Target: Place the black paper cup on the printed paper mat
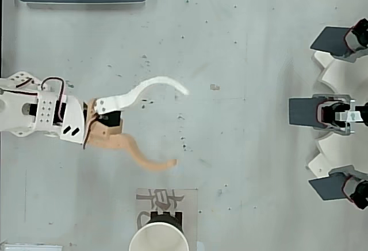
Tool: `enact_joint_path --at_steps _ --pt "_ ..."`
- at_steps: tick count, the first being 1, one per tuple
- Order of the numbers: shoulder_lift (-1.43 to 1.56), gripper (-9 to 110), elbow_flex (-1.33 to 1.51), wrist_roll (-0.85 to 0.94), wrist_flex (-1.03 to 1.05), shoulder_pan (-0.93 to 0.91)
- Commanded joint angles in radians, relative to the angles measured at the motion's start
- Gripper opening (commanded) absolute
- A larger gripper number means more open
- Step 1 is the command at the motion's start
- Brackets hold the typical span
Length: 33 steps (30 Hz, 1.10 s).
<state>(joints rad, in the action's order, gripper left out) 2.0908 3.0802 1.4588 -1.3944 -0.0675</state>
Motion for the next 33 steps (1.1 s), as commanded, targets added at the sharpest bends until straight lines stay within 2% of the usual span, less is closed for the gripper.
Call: enact_joint_path --at_steps 1,5,12,23,33 --pt "0.032 30 -0.063 0.035 0.094 0.044" --pt "-0.003 29 -0.169 0.052 0.195 0.095" --pt "-0.192 27 -0.374 0.071 0.252 0.17" --pt "-0.505 25 -0.765 0.087 0.299 0.173" --pt "-0.67 21 -0.946 0.098 0.322 0.163"
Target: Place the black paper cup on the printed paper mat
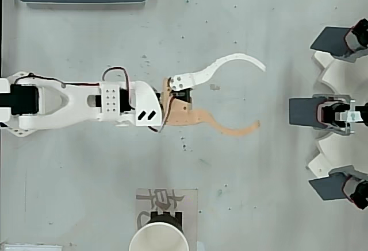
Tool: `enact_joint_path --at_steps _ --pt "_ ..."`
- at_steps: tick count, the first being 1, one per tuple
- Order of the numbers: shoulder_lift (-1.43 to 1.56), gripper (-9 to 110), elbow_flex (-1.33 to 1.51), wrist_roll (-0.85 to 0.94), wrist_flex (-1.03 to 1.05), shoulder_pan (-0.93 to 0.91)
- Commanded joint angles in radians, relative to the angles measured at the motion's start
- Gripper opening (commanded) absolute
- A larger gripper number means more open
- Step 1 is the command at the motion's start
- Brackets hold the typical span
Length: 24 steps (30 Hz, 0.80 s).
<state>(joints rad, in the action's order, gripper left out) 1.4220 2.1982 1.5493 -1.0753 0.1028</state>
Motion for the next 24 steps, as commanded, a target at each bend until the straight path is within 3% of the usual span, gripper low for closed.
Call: enact_joint_path --at_steps 1,24 --pt "-0.014 21 -0.077 0.008 0.005 -0.012" --pt "-0.224 13 -0.293 0.008 0.037 -0.037"
